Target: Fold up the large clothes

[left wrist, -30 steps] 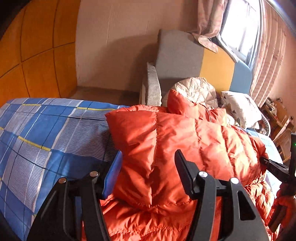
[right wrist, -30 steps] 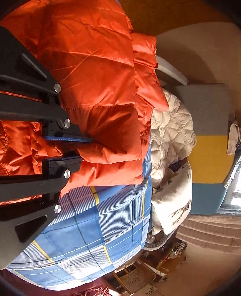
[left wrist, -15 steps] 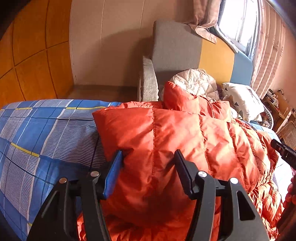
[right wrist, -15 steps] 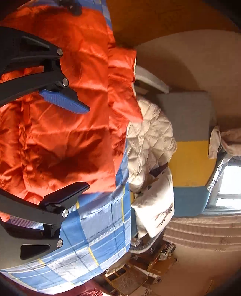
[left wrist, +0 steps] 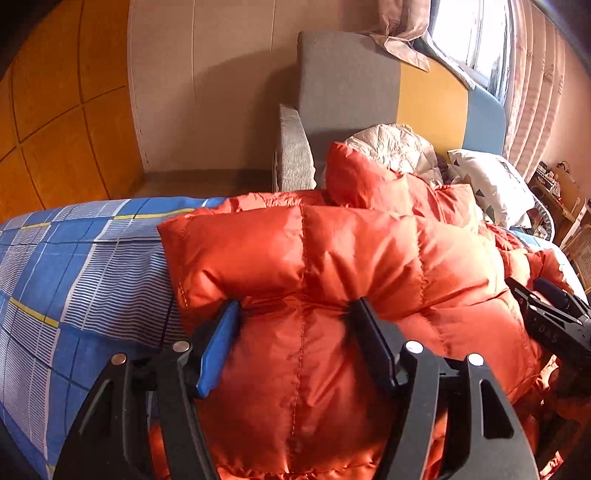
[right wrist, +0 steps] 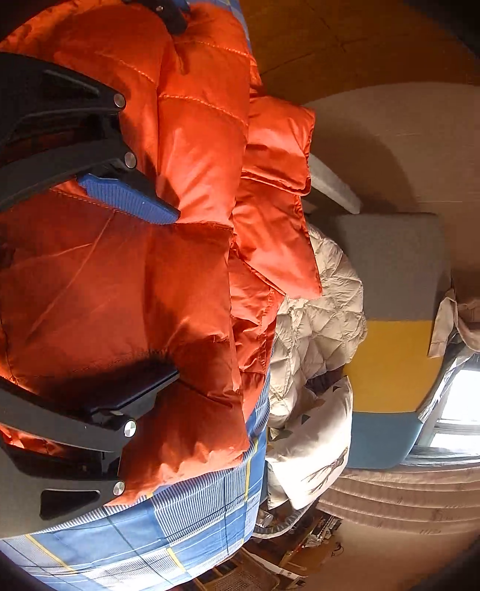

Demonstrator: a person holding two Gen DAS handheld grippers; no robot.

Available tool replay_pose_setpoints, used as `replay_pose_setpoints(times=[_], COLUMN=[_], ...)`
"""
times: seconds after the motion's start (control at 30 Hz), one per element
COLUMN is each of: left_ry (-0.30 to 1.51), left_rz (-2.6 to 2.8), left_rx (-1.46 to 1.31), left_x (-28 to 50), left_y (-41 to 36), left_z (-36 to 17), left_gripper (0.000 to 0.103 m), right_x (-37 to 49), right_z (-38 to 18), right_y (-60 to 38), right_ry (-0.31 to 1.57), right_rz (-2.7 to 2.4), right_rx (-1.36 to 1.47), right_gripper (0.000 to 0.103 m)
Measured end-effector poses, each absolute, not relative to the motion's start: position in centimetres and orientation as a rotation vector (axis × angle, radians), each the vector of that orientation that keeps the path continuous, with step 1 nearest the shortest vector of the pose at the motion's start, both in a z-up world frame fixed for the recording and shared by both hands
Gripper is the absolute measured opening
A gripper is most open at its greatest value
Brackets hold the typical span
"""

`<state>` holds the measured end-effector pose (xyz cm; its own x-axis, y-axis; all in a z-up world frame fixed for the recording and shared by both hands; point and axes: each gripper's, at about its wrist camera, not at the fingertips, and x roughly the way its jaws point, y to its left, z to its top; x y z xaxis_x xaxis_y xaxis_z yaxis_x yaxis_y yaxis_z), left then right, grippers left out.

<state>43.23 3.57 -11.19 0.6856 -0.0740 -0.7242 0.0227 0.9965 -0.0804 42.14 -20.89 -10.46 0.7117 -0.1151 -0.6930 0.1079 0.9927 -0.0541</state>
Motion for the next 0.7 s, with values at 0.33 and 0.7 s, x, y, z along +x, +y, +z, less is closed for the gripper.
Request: replay_pose_setpoints(times=[0.33, 0.7], left_ry=[0.829, 0.752], left_rz=[-0.04, -0.094], left_rx=[-0.101, -0.072], left_x=[44.3, 41.4], left_y=[3.8, 2.2], left_z=[-14.2, -9.2], left_gripper=[0.067, 0.072], right_x=[43.2, 42.1], right_z=[-12.9, -9.7], right_y=[-20.9, -21.3], right_ry=[0.816, 0.845], right_rz=[-0.102, -0.052], right_rx=[-0.019, -0.005], right_gripper=[0.081, 0.092])
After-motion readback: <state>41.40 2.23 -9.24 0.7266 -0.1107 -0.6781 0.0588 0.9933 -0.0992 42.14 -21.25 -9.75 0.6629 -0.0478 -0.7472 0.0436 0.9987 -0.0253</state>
